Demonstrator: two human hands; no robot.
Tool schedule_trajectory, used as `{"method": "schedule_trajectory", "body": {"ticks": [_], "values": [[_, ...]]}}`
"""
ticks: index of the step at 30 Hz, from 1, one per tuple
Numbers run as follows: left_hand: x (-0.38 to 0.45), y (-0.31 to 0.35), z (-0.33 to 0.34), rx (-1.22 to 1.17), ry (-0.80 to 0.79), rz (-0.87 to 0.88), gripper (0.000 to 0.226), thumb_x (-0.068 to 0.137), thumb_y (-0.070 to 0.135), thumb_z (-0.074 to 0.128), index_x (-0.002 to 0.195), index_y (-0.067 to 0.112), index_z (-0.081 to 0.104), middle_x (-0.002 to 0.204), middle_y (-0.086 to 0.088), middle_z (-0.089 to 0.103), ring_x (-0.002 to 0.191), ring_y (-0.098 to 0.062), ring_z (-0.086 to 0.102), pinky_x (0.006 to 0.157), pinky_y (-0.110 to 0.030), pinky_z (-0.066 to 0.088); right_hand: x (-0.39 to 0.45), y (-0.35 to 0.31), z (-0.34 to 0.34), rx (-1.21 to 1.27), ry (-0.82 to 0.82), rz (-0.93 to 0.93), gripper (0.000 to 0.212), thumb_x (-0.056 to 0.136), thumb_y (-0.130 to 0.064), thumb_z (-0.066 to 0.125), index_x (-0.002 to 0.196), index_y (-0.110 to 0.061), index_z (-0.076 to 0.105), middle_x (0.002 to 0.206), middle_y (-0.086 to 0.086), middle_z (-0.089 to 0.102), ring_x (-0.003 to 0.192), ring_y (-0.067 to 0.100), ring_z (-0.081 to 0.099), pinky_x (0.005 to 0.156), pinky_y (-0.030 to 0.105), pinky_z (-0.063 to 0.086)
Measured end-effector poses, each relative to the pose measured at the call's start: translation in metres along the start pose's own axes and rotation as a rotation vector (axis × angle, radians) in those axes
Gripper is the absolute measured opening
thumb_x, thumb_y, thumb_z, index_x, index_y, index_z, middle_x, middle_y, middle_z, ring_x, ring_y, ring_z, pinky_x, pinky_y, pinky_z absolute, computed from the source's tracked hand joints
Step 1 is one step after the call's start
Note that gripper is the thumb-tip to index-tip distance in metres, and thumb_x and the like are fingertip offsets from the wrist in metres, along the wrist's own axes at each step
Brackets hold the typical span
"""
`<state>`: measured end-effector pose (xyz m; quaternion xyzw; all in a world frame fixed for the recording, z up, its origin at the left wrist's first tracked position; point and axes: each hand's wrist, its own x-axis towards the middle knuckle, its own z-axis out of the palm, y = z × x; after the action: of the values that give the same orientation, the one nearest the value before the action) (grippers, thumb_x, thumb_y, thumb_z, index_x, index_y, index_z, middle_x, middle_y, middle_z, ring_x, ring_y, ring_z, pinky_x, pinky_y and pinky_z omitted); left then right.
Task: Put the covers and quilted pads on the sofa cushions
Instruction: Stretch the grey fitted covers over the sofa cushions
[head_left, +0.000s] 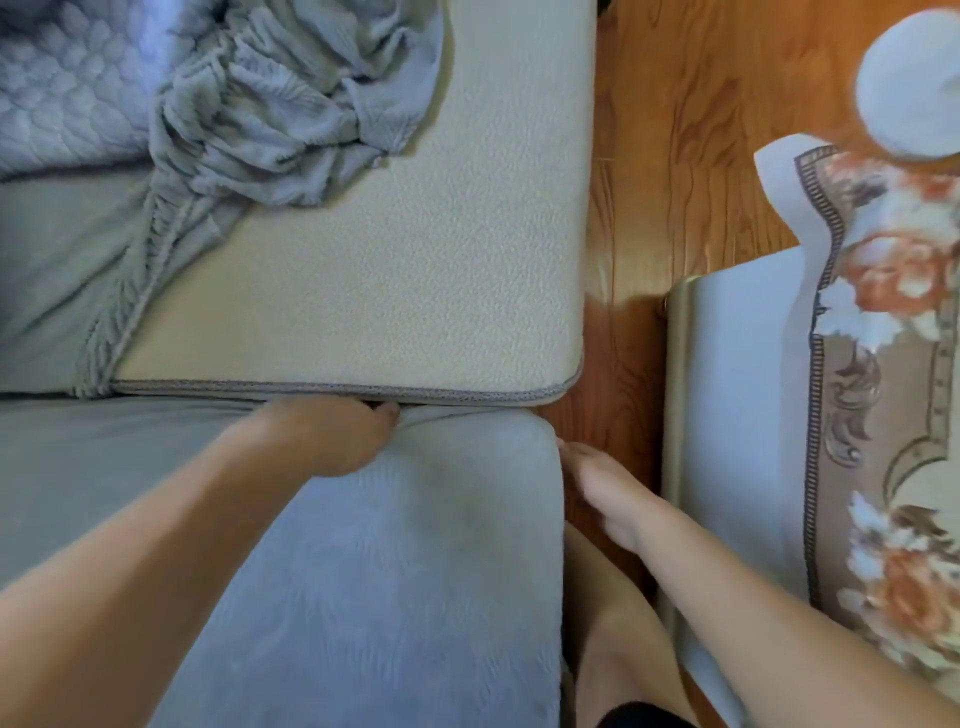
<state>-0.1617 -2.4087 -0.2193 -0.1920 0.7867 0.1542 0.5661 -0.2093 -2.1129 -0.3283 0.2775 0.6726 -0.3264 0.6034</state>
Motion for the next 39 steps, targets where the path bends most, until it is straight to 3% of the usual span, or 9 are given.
{"method": "schedule_trajectory", "body": {"ticks": [4, 8, 12, 14, 18, 25, 29, 33, 39], "values": [[-0.049, 0.031, 0.047, 0.022, 0.586, 0.03, 0.039, 0.101, 0.047, 0.034, 0.112, 0.024, 0.064, 0.119, 0.0, 0.066, 0.109, -0.027, 0.06, 0.086, -0.036, 0.046, -0.008, 0.018, 0.035, 0.239, -0.05, 0.07, 0.072, 0.068, -0.089, 0.051, 0.112, -0.035, 0.068, 0.09, -0.002, 0.077, 0.085, 0.022, 0.073, 0.073, 0.036, 0.058], [-0.026, 0.065, 0.099, -0.082, 0.767, 0.191, 0.052, 0.096, 0.046, 0.041, 0.137, 0.018, 0.057, 0.134, -0.007, 0.059, 0.123, -0.033, 0.05, 0.107, -0.047, 0.037, 0.005, 0.04, 0.042, 0.453, -0.082, -0.034, 0.098, 0.043, -0.093, 0.07, 0.12, -0.034, 0.068, 0.11, 0.0, 0.076, 0.101, 0.024, 0.072, 0.092, 0.045, 0.056], [0.01, 0.064, 0.124, 0.022, 0.97, 0.148, 0.056, 0.091, 0.04, 0.041, 0.138, 0.013, 0.056, 0.124, -0.015, 0.061, 0.111, -0.039, 0.053, 0.101, -0.051, 0.035, 0.05, 0.077, 0.013, 0.553, -0.078, -0.004, 0.066, 0.086, -0.072, 0.057, 0.14, -0.035, 0.053, 0.134, 0.0, 0.064, 0.12, 0.02, 0.061, 0.105, 0.046, 0.045], [0.014, 0.07, 0.125, 0.047, 0.992, 0.125, 0.054, 0.09, 0.039, 0.042, 0.134, 0.012, 0.059, 0.112, -0.016, 0.064, 0.101, -0.04, 0.055, 0.096, -0.05, 0.037, 0.074, 0.083, 0.005, 0.55, -0.027, 0.031, 0.079, 0.083, -0.077, 0.054, 0.15, -0.04, 0.035, 0.151, 0.0, 0.048, 0.136, 0.024, 0.047, 0.115, 0.053, 0.034], [0.019, 0.095, 0.091, -0.016, 0.81, -0.006, 0.06, 0.091, 0.054, 0.028, 0.099, 0.017, 0.074, 0.095, -0.013, 0.071, 0.094, -0.037, 0.062, 0.084, -0.042, 0.044, 0.062, 0.04, 0.023, 0.587, -0.236, -0.063, 0.048, 0.097, -0.058, 0.05, 0.12, -0.021, 0.069, 0.119, 0.005, 0.072, 0.115, 0.025, 0.065, 0.105, 0.044, 0.048], [0.007, 0.103, 0.083, 0.025, 0.749, -0.006, 0.06, 0.087, 0.06, 0.029, 0.095, 0.019, 0.072, 0.098, -0.006, 0.072, 0.097, -0.03, 0.064, 0.084, -0.037, 0.045, -0.015, -0.054, 0.002, 0.104, 0.056, -0.321, 0.038, 0.096, -0.032, 0.05, 0.129, -0.015, 0.06, 0.125, 0.0, 0.059, 0.111, 0.022, 0.053, 0.092, 0.035, 0.04], [-0.009, 0.061, 0.091, -0.036, 0.872, 0.165, 0.044, 0.09, 0.044, 0.05, 0.121, 0.018, 0.066, 0.118, -0.001, 0.069, 0.109, -0.026, 0.06, 0.1, -0.039, 0.042, -0.069, -0.054, 0.023, -0.657, 0.161, -0.544, 0.039, 0.1, -0.039, 0.039, 0.114, -0.013, 0.065, 0.125, 0.011, 0.062, 0.115, 0.03, 0.054, 0.096, 0.039, 0.041], [-0.012, -0.059, 0.096, -0.1, 0.875, -0.239, 0.051, 0.096, 0.048, 0.036, 0.129, 0.018, 0.062, 0.132, -0.007, 0.063, 0.124, -0.031, 0.053, 0.106, -0.043, 0.037, -0.09, -0.049, 0.086, -1.021, 0.307, -1.097, 0.041, 0.091, -0.03, 0.046, 0.122, -0.011, 0.064, 0.119, 0.006, 0.065, 0.113, 0.028, 0.058, 0.099, 0.038, 0.043], [-0.006, -0.091, 0.117, -0.124, 0.975, -0.193, 0.039, 0.098, 0.045, 0.037, 0.104, 0.014, 0.061, 0.11, -0.007, 0.062, 0.11, -0.034, 0.051, 0.103, -0.047, 0.036, -0.094, -0.09, 0.127, -1.421, 0.309, -0.977, 0.056, 0.097, -0.063, 0.038, 0.12, -0.017, 0.059, 0.117, 0.011, 0.066, 0.111, 0.03, 0.06, 0.087, 0.037, 0.043]]}}
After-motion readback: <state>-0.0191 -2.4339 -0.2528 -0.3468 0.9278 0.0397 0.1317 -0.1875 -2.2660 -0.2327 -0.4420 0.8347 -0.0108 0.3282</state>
